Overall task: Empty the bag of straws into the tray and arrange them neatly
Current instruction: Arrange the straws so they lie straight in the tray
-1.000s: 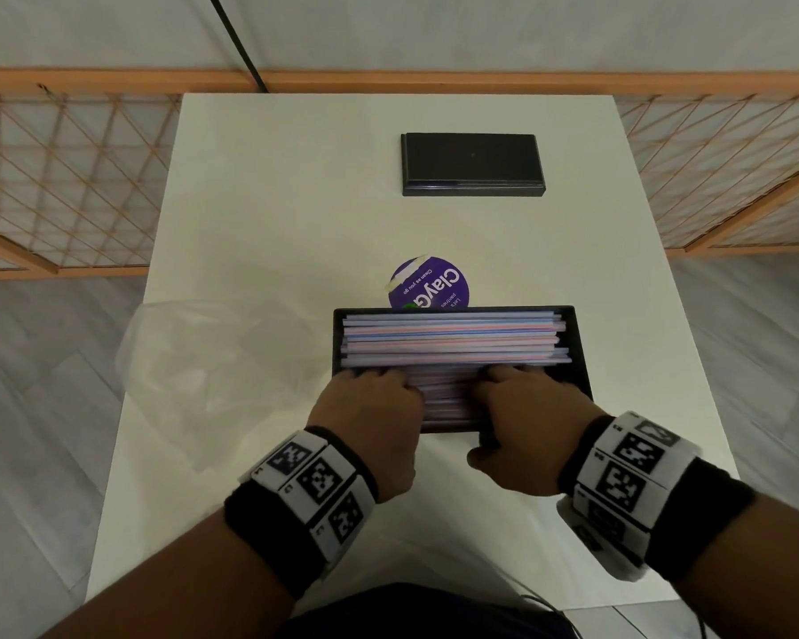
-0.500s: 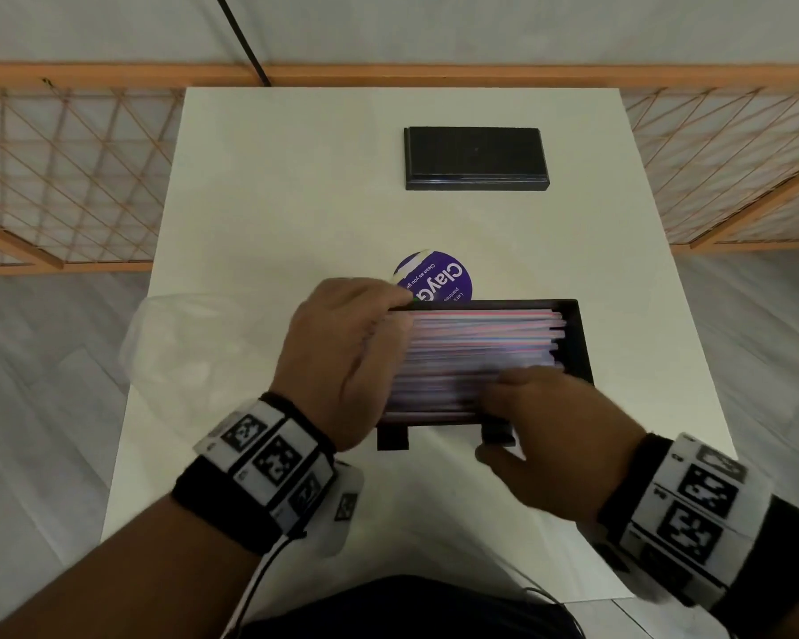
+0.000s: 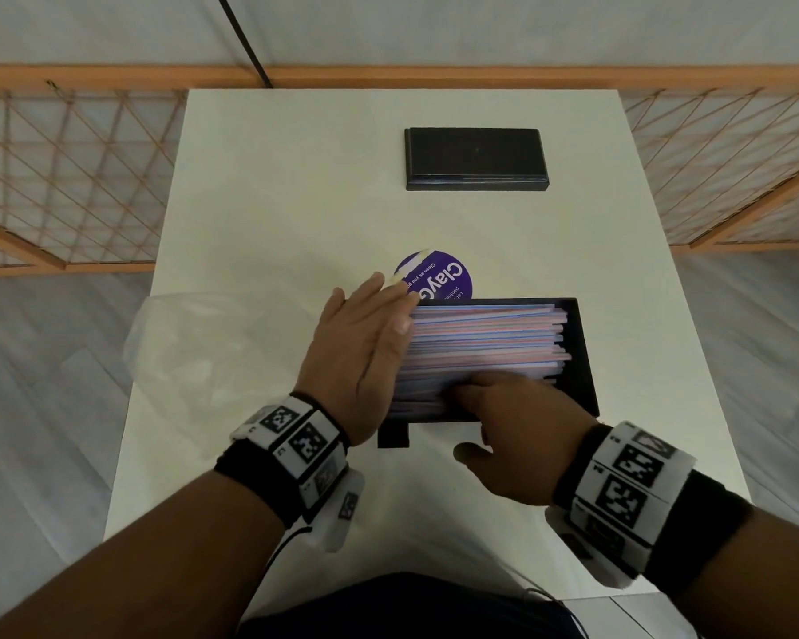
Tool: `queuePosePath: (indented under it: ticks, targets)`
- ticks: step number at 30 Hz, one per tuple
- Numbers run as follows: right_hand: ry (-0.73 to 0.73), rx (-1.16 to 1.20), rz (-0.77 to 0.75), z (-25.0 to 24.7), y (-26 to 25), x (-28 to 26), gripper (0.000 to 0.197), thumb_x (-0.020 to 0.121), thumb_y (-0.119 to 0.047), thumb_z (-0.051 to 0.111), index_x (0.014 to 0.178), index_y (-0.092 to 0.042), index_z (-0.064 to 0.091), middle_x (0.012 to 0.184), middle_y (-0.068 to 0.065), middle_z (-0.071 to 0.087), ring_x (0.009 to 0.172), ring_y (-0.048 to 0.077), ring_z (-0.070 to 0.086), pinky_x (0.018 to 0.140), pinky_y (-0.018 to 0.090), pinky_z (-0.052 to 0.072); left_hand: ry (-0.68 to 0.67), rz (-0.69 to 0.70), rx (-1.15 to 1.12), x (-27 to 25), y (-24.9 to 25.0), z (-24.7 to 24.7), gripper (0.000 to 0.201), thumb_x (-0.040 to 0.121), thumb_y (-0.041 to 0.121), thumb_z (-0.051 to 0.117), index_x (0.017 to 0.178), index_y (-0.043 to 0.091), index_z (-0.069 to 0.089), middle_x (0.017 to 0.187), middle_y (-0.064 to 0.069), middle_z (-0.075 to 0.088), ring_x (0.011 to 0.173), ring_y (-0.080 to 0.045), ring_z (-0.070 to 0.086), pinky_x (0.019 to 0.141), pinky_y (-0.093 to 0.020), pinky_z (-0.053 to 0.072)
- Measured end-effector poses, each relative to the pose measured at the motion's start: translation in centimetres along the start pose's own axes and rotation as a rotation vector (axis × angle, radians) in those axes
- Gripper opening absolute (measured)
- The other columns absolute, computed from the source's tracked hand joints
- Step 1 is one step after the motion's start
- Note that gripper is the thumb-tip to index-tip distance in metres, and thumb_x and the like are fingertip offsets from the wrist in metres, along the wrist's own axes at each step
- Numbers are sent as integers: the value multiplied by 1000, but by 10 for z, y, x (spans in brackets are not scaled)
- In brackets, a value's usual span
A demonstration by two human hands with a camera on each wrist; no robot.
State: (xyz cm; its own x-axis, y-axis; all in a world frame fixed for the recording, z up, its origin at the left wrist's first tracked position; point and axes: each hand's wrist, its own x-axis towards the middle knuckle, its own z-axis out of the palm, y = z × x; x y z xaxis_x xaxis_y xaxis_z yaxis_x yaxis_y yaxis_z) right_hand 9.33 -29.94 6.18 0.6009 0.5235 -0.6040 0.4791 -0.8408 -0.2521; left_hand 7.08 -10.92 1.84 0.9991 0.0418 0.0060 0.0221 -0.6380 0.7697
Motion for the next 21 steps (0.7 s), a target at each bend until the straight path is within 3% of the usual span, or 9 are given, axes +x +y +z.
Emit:
queuePosePath:
  ticks: [3,6,8,9,10,14,15,18,21]
  targets:
    - [57,4,-27,-5,0,-10,36,88,-51,54,117,-29,58,113,-10,58,103,18,61,86,35,52,168,-92,-231,-3,1,-10,64,97,49,24,132,16,67,145,4,57,145,-3,38,123,-18,18]
    - [36,-37,-6,-4,2,-13,40,86,-57,52,116,-31,58,115,-10,59,109,20,59,89,36,52,280,-249,-392,-2,-14,-14,42,106,30,33,130,22,67,141,-9,62,133,1,51,117,-16,30]
    - [7,-81,14,2,-4,-6,43,86,-56,55,119,-30,56,120,-7,59,114,23,58,92,36,49,241,-371,-519,0,-18,-8,39,105,41,38,127,27,67,138,-10,64,131,-10,57,119,-36,38]
    - [8,-69,-1,5,-9,-1,43,85,-55,56,120,-29,56,122,-6,59,115,24,58,93,36,49,232,-401,-554,-1,-15,-4,45,102,48,38,131,27,65,140,-6,63,133,-15,56,118,-41,39]
    - [10,-39,-29,7,-15,4,43,85,-53,56,120,-28,58,123,-7,60,115,24,59,95,37,49,234,-403,-572,-3,-9,-1,51,100,50,35,135,26,63,144,0,60,136,-13,53,119,-36,37]
    - [-7,139,-89,0,-29,8,34,87,-48,58,115,-30,63,111,-10,67,103,18,63,89,39,54,287,-361,-585,-5,3,0,60,95,49,26,138,26,60,150,12,51,136,7,43,110,-4,29]
    - [10,135,-80,-3,-27,5,33,86,-49,57,112,-29,63,108,-9,67,100,19,63,86,39,55,287,-354,-578,-5,2,-1,59,96,50,25,135,26,61,151,12,51,136,7,43,110,-4,28]
    - [116,-3,-6,-10,-11,-5,38,79,-59,53,101,-29,58,101,-8,62,97,22,61,80,36,52,247,-329,-509,-6,-7,2,62,97,53,22,136,25,61,153,11,48,142,2,39,121,-21,27]
    - [19,-71,40,-9,-4,-1,53,74,-63,55,116,-31,58,110,-11,62,103,19,62,87,34,52,250,-265,-449,-9,-15,8,70,94,61,19,138,24,59,154,10,46,142,1,38,121,-23,26]
